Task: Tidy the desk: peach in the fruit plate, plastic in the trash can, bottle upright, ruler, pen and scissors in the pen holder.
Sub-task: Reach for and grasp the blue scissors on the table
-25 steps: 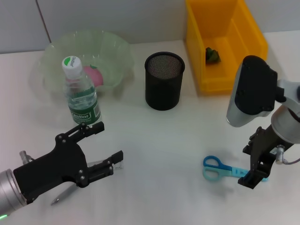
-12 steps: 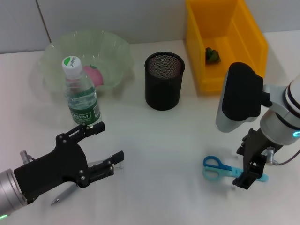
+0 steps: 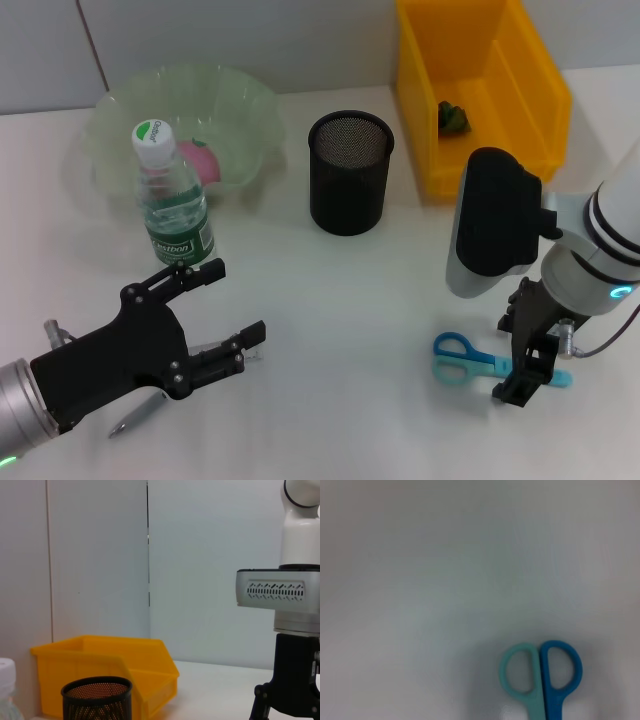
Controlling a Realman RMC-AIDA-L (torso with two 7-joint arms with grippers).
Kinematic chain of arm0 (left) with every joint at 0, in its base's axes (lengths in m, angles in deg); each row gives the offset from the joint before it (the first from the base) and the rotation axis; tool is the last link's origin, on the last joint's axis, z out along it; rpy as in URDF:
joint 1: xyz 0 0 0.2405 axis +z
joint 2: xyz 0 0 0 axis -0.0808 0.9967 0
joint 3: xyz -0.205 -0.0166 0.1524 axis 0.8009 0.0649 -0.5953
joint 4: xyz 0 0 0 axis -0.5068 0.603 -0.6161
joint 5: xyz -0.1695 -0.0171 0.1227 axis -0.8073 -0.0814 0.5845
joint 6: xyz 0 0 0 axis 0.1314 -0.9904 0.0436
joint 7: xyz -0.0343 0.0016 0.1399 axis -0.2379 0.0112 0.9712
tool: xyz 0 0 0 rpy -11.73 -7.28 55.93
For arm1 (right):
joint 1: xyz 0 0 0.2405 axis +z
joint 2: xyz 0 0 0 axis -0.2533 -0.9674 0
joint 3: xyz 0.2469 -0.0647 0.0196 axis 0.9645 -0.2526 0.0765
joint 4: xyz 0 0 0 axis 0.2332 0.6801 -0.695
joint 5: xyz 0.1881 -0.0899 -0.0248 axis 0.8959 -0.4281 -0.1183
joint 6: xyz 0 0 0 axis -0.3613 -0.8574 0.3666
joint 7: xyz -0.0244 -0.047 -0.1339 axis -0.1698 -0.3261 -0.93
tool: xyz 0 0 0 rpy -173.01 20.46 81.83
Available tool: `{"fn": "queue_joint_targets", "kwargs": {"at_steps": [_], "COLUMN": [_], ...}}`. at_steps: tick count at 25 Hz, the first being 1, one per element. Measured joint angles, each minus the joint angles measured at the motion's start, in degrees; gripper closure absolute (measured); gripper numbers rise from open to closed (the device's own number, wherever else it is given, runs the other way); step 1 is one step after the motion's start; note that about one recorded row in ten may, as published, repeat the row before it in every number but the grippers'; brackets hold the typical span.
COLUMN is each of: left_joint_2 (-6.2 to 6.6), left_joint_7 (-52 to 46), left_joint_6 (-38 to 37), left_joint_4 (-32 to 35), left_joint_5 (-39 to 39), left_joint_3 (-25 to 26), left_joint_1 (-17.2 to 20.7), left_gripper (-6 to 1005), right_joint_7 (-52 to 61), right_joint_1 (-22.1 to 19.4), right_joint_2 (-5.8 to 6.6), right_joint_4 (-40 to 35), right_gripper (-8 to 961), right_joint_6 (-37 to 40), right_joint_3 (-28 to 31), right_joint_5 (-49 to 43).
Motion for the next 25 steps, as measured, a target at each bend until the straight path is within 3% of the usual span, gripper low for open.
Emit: {"fn": "queue_joint_targets", "kwargs": {"at_steps": [15,25], "left_joint_2": [0.00,0.00], "left_joint_7": [-0.23,-0.61], "left_joint_6": [-0.16,-0.22], "left_joint_4": [0.00,0.00], "left_joint_5": [0.00,0.00], "left_joint_3": [-0.08,-0.09], "left_joint_1": [-0.66,-0.95], "left_gripper": [195,195], "right_joint_7": [1.59,1.64], "right_joint_1": [1.17,1.40], "right_joint_2": [-0.06,0.01], "right_joint_4": [2.24,2.45], "right_gripper": [129,387], "right_joint_6": [-0.50,-0.35], "right_joint_3": [0.49,0.47], "right_joint_5": [1.10,1.60]}}
